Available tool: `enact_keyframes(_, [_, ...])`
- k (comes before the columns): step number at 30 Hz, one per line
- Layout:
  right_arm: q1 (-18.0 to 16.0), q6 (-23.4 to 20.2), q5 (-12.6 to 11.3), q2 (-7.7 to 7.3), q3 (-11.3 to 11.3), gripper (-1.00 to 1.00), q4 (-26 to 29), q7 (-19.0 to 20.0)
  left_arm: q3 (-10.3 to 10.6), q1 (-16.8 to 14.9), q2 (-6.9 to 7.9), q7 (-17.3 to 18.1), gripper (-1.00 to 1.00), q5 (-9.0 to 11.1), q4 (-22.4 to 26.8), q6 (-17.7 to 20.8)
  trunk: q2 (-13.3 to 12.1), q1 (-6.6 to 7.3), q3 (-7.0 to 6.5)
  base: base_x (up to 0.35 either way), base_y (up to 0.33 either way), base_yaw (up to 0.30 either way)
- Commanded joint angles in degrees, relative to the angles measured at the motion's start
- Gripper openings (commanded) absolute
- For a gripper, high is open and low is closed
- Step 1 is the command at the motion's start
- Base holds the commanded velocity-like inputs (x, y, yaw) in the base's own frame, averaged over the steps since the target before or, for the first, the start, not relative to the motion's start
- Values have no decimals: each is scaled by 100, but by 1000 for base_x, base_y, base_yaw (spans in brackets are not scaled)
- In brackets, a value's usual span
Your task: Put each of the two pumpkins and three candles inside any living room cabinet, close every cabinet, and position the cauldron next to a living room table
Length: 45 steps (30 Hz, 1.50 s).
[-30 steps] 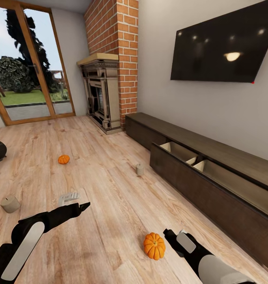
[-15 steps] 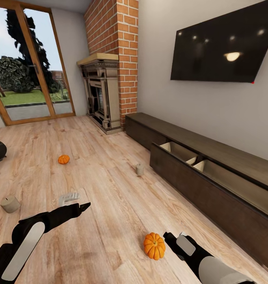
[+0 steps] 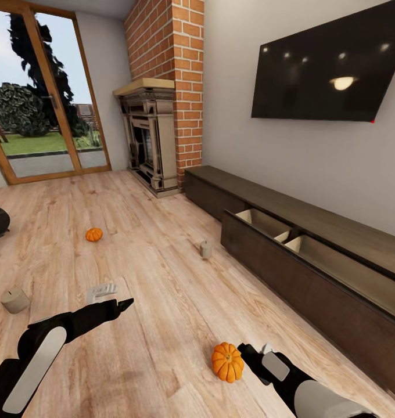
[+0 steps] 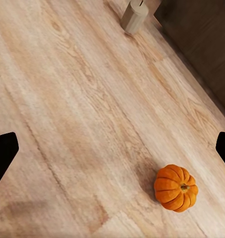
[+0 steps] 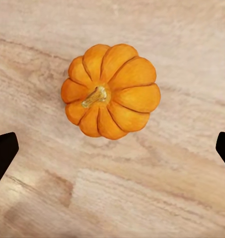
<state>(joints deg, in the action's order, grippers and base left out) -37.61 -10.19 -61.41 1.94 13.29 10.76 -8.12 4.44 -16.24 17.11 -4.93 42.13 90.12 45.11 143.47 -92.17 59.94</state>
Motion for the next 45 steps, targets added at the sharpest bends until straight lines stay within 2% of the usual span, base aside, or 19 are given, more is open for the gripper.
enact_keyframes(1, [-1,-18,-38,-2,42,100,12,-40,5,-3,4,-52,100,58,6,15,2,1,5,0,0,0])
enact_keyframes(6, [-1,-18,-38,-8,44,100,8,-29,-2,-3,7,-52,100,58,9,15,2,1,5,0,0,0])
enact_keyframes(9, [-1,-15,-38,-9,169,100,12,-20,-3,-2,10,-52,100,58,13,19,2,1,5,0,0,0])
enact_keyframes(13, [-1,-7,-38,-10,287,100,13,-16,-2,-2,12,-52,100,60,14,22,8,-9,94,0,0,0])
enact_keyframes(23, [-1,-1,-38,-15,353,100,29,31,12,-2,20,-52,100,58,14,24,21,-35,316,0,0,0])
enact_keyframes(28, [-3,7,-38,-33,366,100,89,446,17,-2,21,-52,100,58,14,24,28,-48,426,0,0,0])
enact_keyframes(33, [-13,11,-36,-48,429,100,136,618,15,-2,21,-46,100,58,14,21,34,-61,537,0,0,0])
enact_keyframes(40, [-66,8,239,-73,447,100,347,668,20,-2,21,-44,100,58,14,22,44,-79,692,0,0,0])
enact_keyframes(45, [-124,20,311,-117,439,100,390,677,20,-2,21,-48,100,58,14,16,50,-92,803,0,0,0])
